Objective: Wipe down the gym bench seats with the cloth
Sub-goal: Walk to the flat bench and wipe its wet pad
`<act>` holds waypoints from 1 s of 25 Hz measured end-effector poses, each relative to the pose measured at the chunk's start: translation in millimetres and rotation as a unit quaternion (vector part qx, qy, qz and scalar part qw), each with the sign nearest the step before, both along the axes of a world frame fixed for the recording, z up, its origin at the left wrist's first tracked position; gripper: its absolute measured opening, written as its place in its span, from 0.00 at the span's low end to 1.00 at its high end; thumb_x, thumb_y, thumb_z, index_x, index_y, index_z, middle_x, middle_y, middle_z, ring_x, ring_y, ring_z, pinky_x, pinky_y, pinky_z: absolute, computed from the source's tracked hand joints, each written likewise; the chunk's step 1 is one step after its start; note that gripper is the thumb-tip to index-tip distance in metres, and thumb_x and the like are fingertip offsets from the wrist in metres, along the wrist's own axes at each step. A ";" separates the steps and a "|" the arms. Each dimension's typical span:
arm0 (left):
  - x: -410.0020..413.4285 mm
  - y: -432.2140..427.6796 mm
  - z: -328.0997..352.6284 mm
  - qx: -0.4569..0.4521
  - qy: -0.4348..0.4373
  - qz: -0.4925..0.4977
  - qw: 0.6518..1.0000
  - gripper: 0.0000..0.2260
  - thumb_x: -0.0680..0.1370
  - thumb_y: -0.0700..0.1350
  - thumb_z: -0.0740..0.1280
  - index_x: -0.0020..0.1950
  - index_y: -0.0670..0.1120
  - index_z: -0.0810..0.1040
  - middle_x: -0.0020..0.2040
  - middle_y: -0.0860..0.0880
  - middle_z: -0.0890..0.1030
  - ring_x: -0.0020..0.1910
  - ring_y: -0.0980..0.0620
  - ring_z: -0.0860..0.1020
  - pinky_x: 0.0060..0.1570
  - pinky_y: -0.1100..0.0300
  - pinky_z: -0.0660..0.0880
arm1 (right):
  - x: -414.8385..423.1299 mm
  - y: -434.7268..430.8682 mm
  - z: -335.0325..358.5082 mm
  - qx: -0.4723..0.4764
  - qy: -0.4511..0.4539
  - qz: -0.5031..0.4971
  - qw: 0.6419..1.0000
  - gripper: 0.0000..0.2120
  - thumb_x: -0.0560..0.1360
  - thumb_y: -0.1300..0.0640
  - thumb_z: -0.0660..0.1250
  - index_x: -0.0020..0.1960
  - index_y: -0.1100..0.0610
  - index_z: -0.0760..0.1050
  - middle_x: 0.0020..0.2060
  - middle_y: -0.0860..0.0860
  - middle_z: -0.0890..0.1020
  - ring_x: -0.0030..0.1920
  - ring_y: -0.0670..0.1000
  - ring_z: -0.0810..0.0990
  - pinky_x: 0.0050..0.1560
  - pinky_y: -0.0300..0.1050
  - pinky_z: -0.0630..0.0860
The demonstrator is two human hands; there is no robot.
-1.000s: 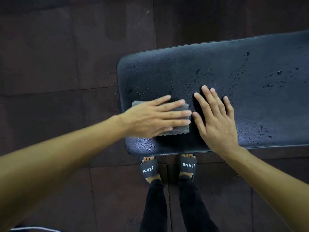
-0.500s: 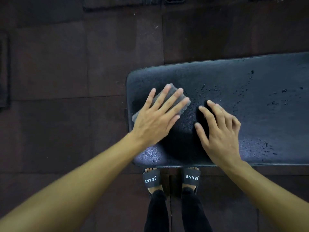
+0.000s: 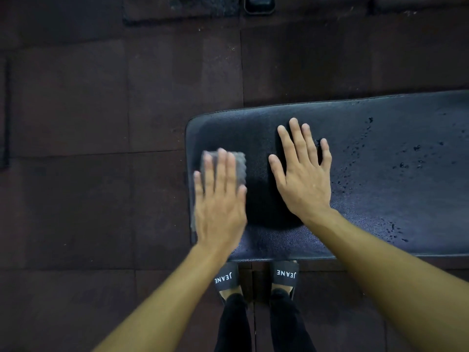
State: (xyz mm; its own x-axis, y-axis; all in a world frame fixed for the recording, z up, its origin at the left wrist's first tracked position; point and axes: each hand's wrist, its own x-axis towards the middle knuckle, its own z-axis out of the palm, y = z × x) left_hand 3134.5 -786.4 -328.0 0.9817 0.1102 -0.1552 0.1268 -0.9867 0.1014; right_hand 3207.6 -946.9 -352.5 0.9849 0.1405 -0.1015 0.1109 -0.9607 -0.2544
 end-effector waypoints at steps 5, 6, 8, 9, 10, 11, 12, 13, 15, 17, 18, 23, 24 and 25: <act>70.4 12.7 -6.4 -0.010 -0.021 -0.095 0.995 0.25 0.84 0.49 0.47 0.81 0.44 0.51 0.81 0.46 0.52 0.80 0.44 0.50 0.76 0.43 0.54 | 2.6 -0.4 -1.1 0.014 0.006 -0.004 1.000 0.27 0.83 0.41 0.47 0.81 0.47 0.51 0.81 0.46 0.51 0.80 0.47 0.47 0.78 0.54 0.42; 93.1 21.1 -5.4 -0.023 -0.014 -0.036 0.999 0.25 0.84 0.49 0.46 0.81 0.44 0.50 0.81 0.46 0.51 0.80 0.45 0.49 0.77 0.44 0.53 | 3.1 -0.8 -1.1 0.019 0.009 -0.003 1.000 0.27 0.83 0.42 0.48 0.81 0.47 0.51 0.81 0.45 0.51 0.80 0.47 0.47 0.78 0.54 0.41; 106.1 34.4 -9.6 -0.045 -0.010 0.073 0.996 0.25 0.85 0.50 0.46 0.81 0.44 0.49 0.81 0.47 0.49 0.80 0.46 0.47 0.78 0.45 0.50 | 3.1 -0.9 -0.9 0.023 0.006 -0.003 1.000 0.27 0.83 0.42 0.48 0.81 0.47 0.51 0.81 0.46 0.51 0.81 0.48 0.47 0.78 0.54 0.41; 94.5 34.3 -11.8 -0.050 -0.017 0.105 0.993 0.25 0.85 0.51 0.46 0.81 0.45 0.48 0.81 0.47 0.49 0.80 0.47 0.47 0.78 0.46 0.50 | 1.8 -0.9 -1.2 0.016 0.000 -0.003 1.000 0.27 0.83 0.42 0.48 0.81 0.47 0.51 0.81 0.46 0.51 0.81 0.48 0.47 0.78 0.55 0.42; 74.0 29.9 -12.6 -0.039 -0.028 0.126 0.991 0.25 0.85 0.51 0.46 0.81 0.45 0.48 0.81 0.47 0.49 0.80 0.47 0.47 0.78 0.47 0.50 | 0.4 -0.4 -1.5 0.009 -0.004 -0.002 1.000 0.27 0.83 0.42 0.48 0.81 0.48 0.51 0.81 0.46 0.51 0.81 0.48 0.48 0.78 0.55 0.43; 47.6 22.5 -12.0 -0.027 -0.036 0.138 0.989 0.25 0.85 0.51 0.45 0.81 0.44 0.47 0.81 0.47 0.49 0.80 0.47 0.46 0.78 0.47 0.50 | -0.6 0.3 -1.7 0.007 -0.007 -0.001 1.000 0.28 0.83 0.42 0.47 0.81 0.48 0.51 0.81 0.46 0.51 0.81 0.49 0.48 0.78 0.56 0.43; 18.7 11.8 -9.0 -0.019 -0.034 0.143 0.989 0.25 0.85 0.51 0.45 0.81 0.44 0.47 0.81 0.46 0.48 0.80 0.46 0.46 0.78 0.47 0.50 | -1.4 0.5 -1.4 0.007 -0.009 -0.001 1.000 0.28 0.83 0.42 0.47 0.81 0.48 0.52 0.81 0.47 0.51 0.81 0.49 0.48 0.78 0.56 0.43; -10.6 -0.1 -5.9 -0.015 -0.022 0.136 0.990 0.25 0.85 0.51 0.45 0.81 0.44 0.47 0.81 0.46 0.48 0.80 0.46 0.46 0.78 0.46 0.50 | -1.3 0.7 -1.1 0.007 -0.010 -0.001 1.000 0.28 0.83 0.42 0.47 0.81 0.48 0.52 0.81 0.47 0.51 0.81 0.49 0.48 0.78 0.56 0.43; -60.1 -24.3 0.4 -0.011 0.002 0.087 0.996 0.25 0.85 0.50 0.46 0.81 0.43 0.48 0.81 0.46 0.49 0.80 0.45 0.47 0.77 0.44 0.52 | -0.2 0.2 0.8 0.010 0.000 0.001 1.000 0.28 0.83 0.42 0.47 0.81 0.48 0.51 0.81 0.46 0.51 0.81 0.49 0.48 0.78 0.55 0.43; -64.9 -31.1 -1.6 -0.010 -0.004 0.032 0.999 0.25 0.85 0.50 0.47 0.81 0.44 0.50 0.81 0.47 0.51 0.80 0.44 0.49 0.77 0.43 0.54 | 2.9 -0.7 0.5 0.021 0.014 0.001 1.000 0.28 0.83 0.41 0.48 0.81 0.47 0.50 0.81 0.46 0.50 0.81 0.48 0.47 0.78 0.55 0.41; -48.5 -27.3 -4.5 -0.014 -0.013 0.011 1.000 0.24 0.85 0.50 0.47 0.81 0.45 0.51 0.81 0.47 0.52 0.80 0.45 0.50 0.77 0.43 0.54 | 4.6 -0.8 0.7 0.025 0.019 0.001 0.999 0.28 0.83 0.41 0.48 0.81 0.47 0.50 0.81 0.46 0.49 0.81 0.48 0.46 0.78 0.55 0.41; 31.1 3.0 -8.2 -0.023 -0.019 0.091 0.995 0.25 0.85 0.50 0.45 0.81 0.45 0.49 0.81 0.47 0.50 0.80 0.46 0.48 0.78 0.46 0.49 | 1.9 -15.1 20.5 0.061 0.034 -0.010 0.997 0.28 0.83 0.41 0.49 0.81 0.47 0.51 0.81 0.47 0.48 0.81 0.49 0.45 0.77 0.56 0.37; 23.6 0.1 -8.3 -0.019 -0.019 0.122 0.992 0.25 0.85 0.51 0.45 0.81 0.45 0.48 0.81 0.47 0.49 0.80 0.46 0.47 0.78 0.46 0.49 | -1.9 -27.7 26.8 0.070 0.032 -0.035 0.996 0.28 0.83 0.42 0.50 0.81 0.48 0.52 0.81 0.47 0.49 0.81 0.49 0.45 0.77 0.56 0.36; 9.5 -5.1 -8.4 -0.010 -0.017 0.145 0.989 0.25 0.85 0.51 0.44 0.81 0.44 0.47 0.81 0.46 0.49 0.80 0.46 0.48 0.78 0.46 0.49 | -6.2 -42.8 31.3 0.077 0.029 -0.060 0.995 0.27 0.83 0.43 0.51 0.80 0.48 0.53 0.81 0.47 0.49 0.81 0.50 0.45 0.77 0.57 0.36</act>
